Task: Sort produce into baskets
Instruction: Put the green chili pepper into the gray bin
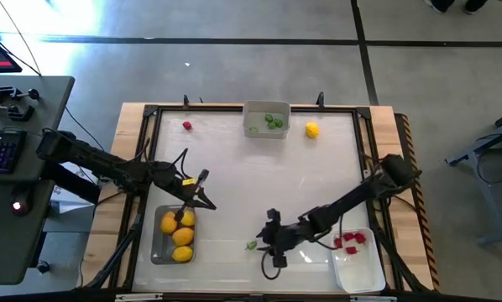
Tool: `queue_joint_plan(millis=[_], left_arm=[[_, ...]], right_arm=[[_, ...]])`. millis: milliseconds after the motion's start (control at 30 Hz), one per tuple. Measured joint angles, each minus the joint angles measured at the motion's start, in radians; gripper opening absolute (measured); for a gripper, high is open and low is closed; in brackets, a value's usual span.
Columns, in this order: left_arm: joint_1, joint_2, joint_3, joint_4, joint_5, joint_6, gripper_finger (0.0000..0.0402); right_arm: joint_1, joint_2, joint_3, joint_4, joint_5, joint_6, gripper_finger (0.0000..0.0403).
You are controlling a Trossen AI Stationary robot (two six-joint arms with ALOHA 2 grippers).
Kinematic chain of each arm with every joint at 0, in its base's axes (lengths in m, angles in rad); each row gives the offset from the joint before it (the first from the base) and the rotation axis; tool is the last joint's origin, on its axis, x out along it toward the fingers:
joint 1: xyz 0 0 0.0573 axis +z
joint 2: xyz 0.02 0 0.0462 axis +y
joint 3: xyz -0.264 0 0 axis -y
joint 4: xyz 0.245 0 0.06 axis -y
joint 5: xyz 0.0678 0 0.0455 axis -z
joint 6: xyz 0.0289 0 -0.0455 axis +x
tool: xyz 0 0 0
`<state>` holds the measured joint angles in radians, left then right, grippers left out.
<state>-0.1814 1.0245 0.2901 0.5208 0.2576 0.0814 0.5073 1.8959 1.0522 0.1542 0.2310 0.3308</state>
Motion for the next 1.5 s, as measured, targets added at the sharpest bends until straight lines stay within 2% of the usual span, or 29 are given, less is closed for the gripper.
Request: queue_joint_plan(millis=[200,467,633,767,1000,1100,1200,1367,1500], left_arm=[[0.0,0.0,0.0,-0.002,-0.001,-0.002,0.0],[0.0,0.0,0.0,-0.004,-0.002,0.0,0.0],[0.0,0.0,0.0,-0.007,-0.003,0.0,0.0],[0.0,0.0,0.0,-0.007,-0.003,0.0,0.0],[-0.001,0.0,0.0,-0.006,-0.069,0.0,0.0],[-0.001,0.0,0.0,-0.003,-0.118,-0.009,0.0],[-0.001,0.0,0.0,0.001,-0.19,-0.026,0.0],[0.002,0.0,0.001,0.001,-0.325,-0.028,0.0],[0.047,0.0,0.002,0.0,-0.353,-0.041,0.0]], right_arm=[[-0.051,0.078,0.014,0.081,-0.099,-0.05,0.0181],[-0.089,0.121,0.014,0.129,-0.231,-0.067,0.0181],[-0.089,0.148,0.014,0.15,-0.244,-0.067,0.0177],[-0.09,0.148,0.014,0.152,-0.243,-0.067,0.0143],[-0.11,0.148,0.015,0.149,-0.243,-0.088,0.0036],[-0.122,0.13,0.014,0.139,-0.226,-0.114,0.0014],[-0.144,0.067,0.014,0.086,-0.196,-0.13,0.0019],[-0.234,-0.085,0.015,-0.115,-0.024,-0.182,0.0035],[-0.379,-0.189,0.015,-0.196,0.109,-0.227,0.0032]])
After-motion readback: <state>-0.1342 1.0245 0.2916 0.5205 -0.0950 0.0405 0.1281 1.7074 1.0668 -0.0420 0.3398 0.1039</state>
